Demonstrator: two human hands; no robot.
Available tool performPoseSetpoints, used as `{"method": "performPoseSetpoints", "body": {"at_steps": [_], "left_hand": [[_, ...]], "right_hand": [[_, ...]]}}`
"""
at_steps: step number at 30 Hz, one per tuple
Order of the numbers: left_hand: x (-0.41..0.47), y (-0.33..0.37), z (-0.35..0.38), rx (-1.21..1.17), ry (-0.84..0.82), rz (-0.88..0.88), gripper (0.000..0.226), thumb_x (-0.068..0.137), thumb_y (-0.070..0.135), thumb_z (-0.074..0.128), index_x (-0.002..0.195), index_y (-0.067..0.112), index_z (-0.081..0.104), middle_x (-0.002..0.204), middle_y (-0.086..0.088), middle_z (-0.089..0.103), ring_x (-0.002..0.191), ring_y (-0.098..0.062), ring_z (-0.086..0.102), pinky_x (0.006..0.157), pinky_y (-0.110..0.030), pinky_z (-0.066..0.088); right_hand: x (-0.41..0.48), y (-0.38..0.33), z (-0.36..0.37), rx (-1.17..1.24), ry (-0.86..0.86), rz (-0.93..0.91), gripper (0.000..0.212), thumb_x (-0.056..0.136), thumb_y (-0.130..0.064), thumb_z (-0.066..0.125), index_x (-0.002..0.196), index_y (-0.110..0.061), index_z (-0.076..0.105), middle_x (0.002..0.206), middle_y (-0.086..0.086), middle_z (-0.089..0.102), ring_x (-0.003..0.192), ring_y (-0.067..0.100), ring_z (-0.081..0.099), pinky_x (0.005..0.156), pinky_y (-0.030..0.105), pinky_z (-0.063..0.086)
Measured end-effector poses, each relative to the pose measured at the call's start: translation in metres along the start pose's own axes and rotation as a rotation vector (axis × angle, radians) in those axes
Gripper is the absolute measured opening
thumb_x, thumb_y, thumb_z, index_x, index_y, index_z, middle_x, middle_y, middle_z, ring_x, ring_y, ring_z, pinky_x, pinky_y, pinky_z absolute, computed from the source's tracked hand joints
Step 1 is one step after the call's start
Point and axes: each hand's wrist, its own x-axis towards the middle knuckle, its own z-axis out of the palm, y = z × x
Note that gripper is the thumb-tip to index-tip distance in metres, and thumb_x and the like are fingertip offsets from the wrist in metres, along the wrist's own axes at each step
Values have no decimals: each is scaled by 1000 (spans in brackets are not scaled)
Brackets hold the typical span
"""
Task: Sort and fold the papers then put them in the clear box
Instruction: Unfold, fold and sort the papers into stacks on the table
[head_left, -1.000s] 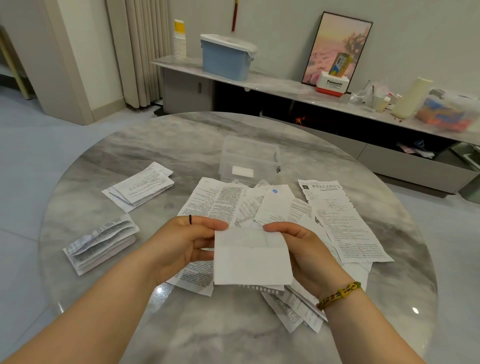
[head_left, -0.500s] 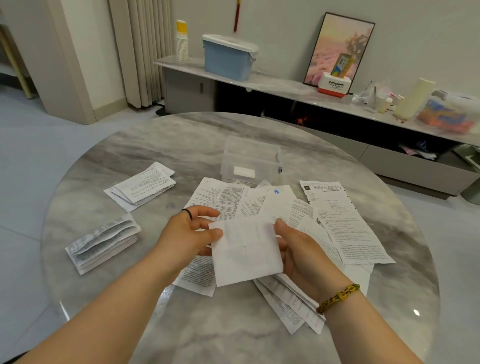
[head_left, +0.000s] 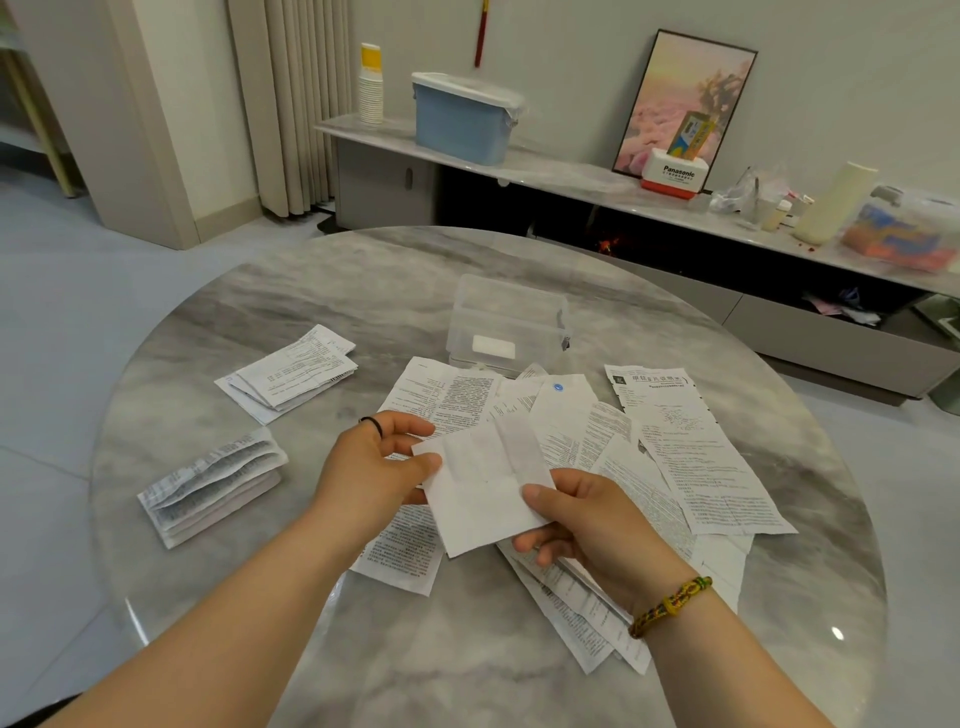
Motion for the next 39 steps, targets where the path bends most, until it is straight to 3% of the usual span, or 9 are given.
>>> {"method": "performPoseSetpoints", "body": {"at_steps": [9, 12, 14, 19, 23, 26, 29, 33, 39], "left_hand": [[0, -1, -3, 79, -56, -22, 25, 83, -6, 58, 79, 19, 56, 73, -2, 53, 60, -12, 56, 44, -11, 49], [-1, 0, -4, 97, -122, -29, 16, 90, 7, 54, 84, 22, 57, 72, 1, 60, 54, -4, 61, 47, -11, 50], [-1, 0, -10, 176, -110, -1, 16, 94, 16, 46, 85, 25, 57, 74, 5, 62, 55, -1, 61, 54, -15, 51], [8, 2, -49, 450, 118, 121, 16, 95, 15, 43, 96, 21, 58, 77, 11, 60, 77, -10, 57, 69, -24, 42], [15, 8, -87, 519, 326, 112, 20, 93, 10, 47, 103, 11, 64, 102, -5, 64, 94, -19, 54, 82, -22, 35], [17, 6, -110, 655, 382, 75, 24, 93, 10, 45, 108, 13, 64, 113, -4, 60, 94, -16, 49, 81, -21, 32], [19, 0, -129, 783, 362, -29, 25, 92, 9, 47, 110, 15, 63, 120, -8, 59, 87, -18, 49, 75, -23, 33], [23, -10, -147, 915, 285, -135, 27, 87, 14, 56, 113, 18, 62, 124, -6, 57, 110, -22, 54, 86, -26, 40], [22, -22, -165, 1056, 187, -161, 35, 86, 18, 58, 119, 27, 56, 127, 2, 53, 118, -16, 48, 86, -23, 39]], "right_hand": [[3, 3, 4, -123, 87, -30, 18, 91, -4, 50, 80, -12, 62, 75, 4, 60, 54, 8, 52, 43, 16, 45], [2, 3, 5, -111, 108, -27, 18, 90, -3, 50, 80, -10, 62, 72, 5, 57, 45, 4, 51, 40, 16, 43], [2, 4, 6, -103, 122, -29, 15, 90, -3, 50, 82, -8, 62, 72, 7, 57, 49, 8, 50, 40, 16, 43], [4, 2, 9, -78, 159, -5, 13, 90, -2, 50, 83, -6, 61, 73, 8, 57, 55, 14, 48, 39, 16, 43], [10, 4, 17, -87, 165, 21, 17, 90, 0, 50, 80, -8, 61, 72, 5, 59, 55, 14, 49, 38, 16, 43], [17, 4, 24, -81, 174, 38, 15, 90, 0, 49, 82, -7, 60, 75, 7, 60, 57, 15, 50, 38, 16, 43], [32, -5, 33, -90, 194, 25, 17, 90, -1, 48, 80, -9, 59, 75, 7, 58, 58, 15, 49, 37, 14, 42], [62, -23, 55, -161, 149, 3, 20, 91, 0, 47, 77, -10, 58, 72, 5, 56, 59, 14, 48, 37, 13, 41], [118, -45, 82, -255, 90, -9, 29, 89, 7, 40, 75, -13, 55, 73, 6, 52, 61, 16, 41, 50, 21, 31]]}}
